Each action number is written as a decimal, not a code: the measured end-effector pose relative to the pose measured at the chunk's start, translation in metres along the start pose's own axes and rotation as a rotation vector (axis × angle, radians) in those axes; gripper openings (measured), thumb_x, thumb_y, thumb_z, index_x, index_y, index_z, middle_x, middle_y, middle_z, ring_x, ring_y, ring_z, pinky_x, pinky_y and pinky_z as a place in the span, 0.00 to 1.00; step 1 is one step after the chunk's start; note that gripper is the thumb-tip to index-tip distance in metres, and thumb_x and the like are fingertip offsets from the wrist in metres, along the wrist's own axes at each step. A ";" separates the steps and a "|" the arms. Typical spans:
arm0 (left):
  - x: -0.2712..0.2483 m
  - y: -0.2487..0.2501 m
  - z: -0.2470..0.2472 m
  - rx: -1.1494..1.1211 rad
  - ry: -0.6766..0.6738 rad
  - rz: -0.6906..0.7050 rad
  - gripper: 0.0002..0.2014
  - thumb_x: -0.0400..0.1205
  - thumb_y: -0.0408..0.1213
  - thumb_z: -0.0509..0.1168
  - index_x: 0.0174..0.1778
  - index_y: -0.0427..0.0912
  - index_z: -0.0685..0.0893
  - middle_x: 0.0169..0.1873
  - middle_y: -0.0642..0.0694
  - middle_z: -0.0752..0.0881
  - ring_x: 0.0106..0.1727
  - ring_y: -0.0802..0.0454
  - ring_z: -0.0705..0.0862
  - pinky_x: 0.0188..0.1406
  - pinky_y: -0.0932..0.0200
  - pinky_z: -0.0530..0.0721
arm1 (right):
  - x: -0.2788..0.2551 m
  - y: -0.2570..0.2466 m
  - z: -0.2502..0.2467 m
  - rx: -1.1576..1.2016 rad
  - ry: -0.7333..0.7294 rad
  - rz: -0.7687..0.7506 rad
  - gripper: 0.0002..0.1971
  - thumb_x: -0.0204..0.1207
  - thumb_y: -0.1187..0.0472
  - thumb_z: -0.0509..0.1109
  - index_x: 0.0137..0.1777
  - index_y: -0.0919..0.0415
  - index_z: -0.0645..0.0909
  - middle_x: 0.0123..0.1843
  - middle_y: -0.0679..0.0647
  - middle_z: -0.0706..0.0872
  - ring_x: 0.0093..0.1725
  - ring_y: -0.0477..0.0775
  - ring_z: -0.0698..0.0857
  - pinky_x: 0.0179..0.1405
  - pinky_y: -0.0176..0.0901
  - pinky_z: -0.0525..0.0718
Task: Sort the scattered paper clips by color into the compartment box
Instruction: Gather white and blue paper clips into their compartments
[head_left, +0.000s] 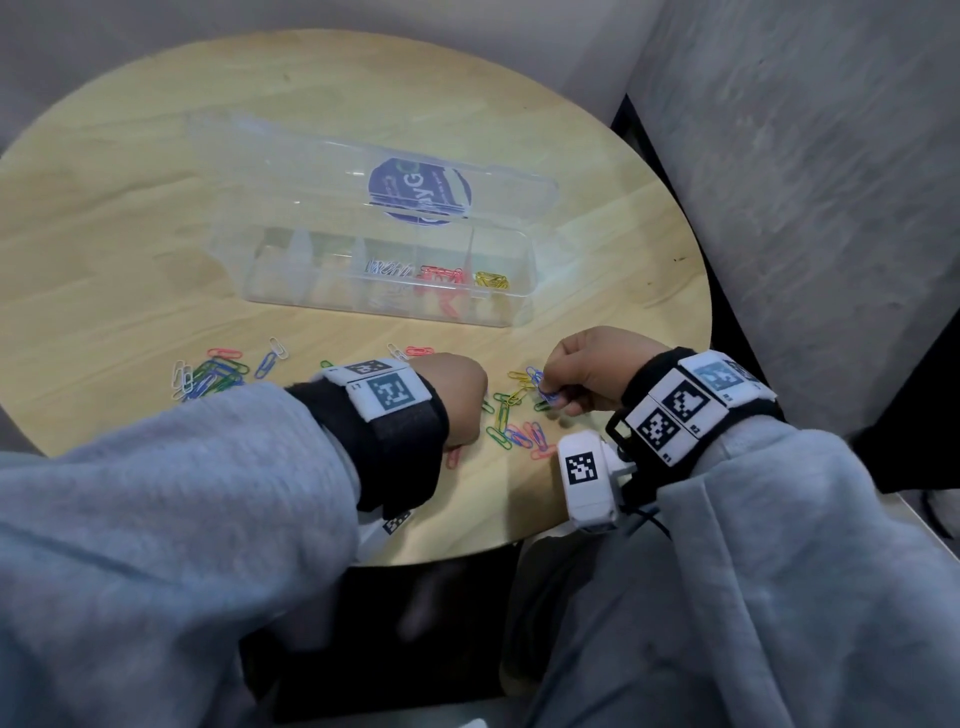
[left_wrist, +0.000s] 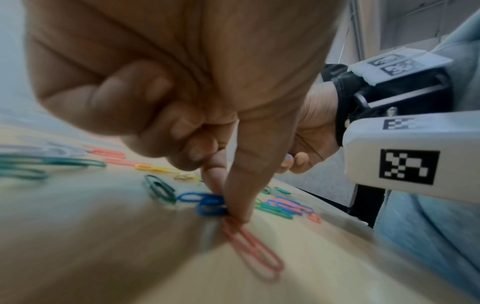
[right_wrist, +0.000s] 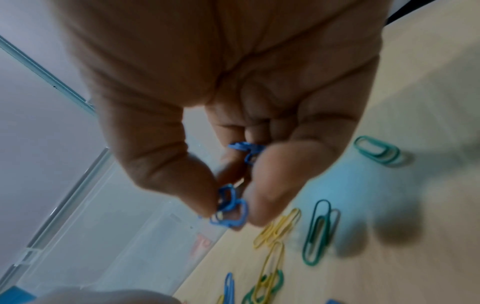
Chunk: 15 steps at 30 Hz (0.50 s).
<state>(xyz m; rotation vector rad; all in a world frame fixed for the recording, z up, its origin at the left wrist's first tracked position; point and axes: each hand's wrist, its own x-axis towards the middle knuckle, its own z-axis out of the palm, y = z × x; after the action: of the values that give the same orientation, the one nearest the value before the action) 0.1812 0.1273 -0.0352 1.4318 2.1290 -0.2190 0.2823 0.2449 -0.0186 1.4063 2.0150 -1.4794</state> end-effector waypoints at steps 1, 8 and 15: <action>0.000 0.000 0.000 0.001 -0.006 -0.005 0.05 0.77 0.32 0.63 0.45 0.41 0.84 0.38 0.47 0.81 0.43 0.46 0.77 0.33 0.60 0.71 | 0.000 0.001 0.000 0.036 0.003 -0.007 0.12 0.73 0.76 0.65 0.32 0.64 0.74 0.30 0.61 0.79 0.26 0.52 0.78 0.19 0.32 0.81; -0.002 -0.006 0.001 -0.050 -0.053 -0.053 0.04 0.74 0.35 0.65 0.41 0.47 0.84 0.37 0.48 0.86 0.39 0.48 0.79 0.29 0.62 0.72 | -0.002 -0.003 0.003 0.196 -0.052 0.026 0.17 0.78 0.78 0.49 0.35 0.66 0.75 0.34 0.60 0.73 0.29 0.53 0.78 0.16 0.29 0.81; -0.007 -0.023 -0.021 -0.441 -0.057 -0.063 0.05 0.75 0.39 0.64 0.34 0.43 0.81 0.33 0.45 0.87 0.35 0.46 0.79 0.36 0.61 0.76 | -0.005 -0.002 0.004 0.017 -0.071 0.080 0.12 0.76 0.75 0.53 0.35 0.64 0.71 0.33 0.60 0.73 0.29 0.53 0.75 0.15 0.33 0.74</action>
<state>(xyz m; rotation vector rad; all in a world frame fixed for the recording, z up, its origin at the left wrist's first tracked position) 0.1554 0.1212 -0.0177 1.0889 2.0164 0.1773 0.2820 0.2389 -0.0158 1.4029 1.8859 -1.4946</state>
